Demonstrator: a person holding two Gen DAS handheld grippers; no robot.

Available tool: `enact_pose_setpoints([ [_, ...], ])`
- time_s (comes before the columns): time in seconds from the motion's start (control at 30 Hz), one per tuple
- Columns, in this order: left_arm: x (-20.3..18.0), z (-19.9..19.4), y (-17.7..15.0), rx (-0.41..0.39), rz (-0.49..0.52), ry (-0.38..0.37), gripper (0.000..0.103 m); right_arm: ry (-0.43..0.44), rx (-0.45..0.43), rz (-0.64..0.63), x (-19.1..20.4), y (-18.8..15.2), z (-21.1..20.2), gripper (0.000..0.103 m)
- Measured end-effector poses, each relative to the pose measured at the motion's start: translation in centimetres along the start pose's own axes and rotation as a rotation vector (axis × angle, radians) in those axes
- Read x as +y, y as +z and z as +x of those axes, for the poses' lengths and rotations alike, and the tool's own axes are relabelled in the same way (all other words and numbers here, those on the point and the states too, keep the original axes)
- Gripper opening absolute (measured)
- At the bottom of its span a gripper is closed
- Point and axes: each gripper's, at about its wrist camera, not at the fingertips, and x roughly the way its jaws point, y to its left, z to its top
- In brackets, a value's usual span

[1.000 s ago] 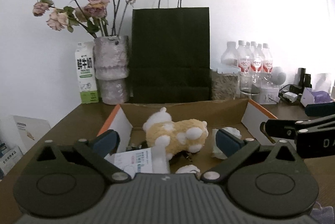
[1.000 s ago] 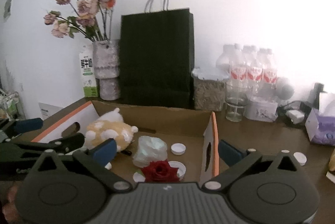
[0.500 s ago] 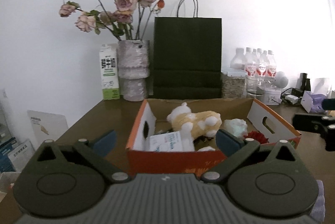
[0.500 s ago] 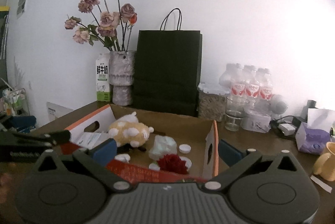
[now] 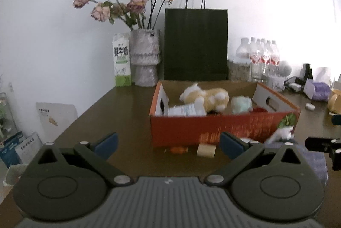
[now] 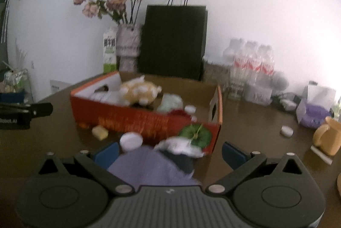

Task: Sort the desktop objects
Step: 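Withdraw both tools from the box back toward the table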

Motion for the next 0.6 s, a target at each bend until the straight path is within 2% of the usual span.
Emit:
enact_pose_setpoints([
  [0.2,0.6,-0.5,-2.2,0.057,-0.038,-0.016,0.103,0.015,0.067,-0.011,1.3,-2.5,0.9,0.103],
  [0.4,0.4,-0.5,-2.3,0.059,-0.026,-0.028,0.103,-0.016,0.081,-0.066,2.4,-2.3,2.3,0.103],
  [0.6,0.3,0.1,-2.6,0.077,-0.024,-0.031,0.103,-0.041,0.105,-0.043,2.0,-2.5,3.8,0.103],
])
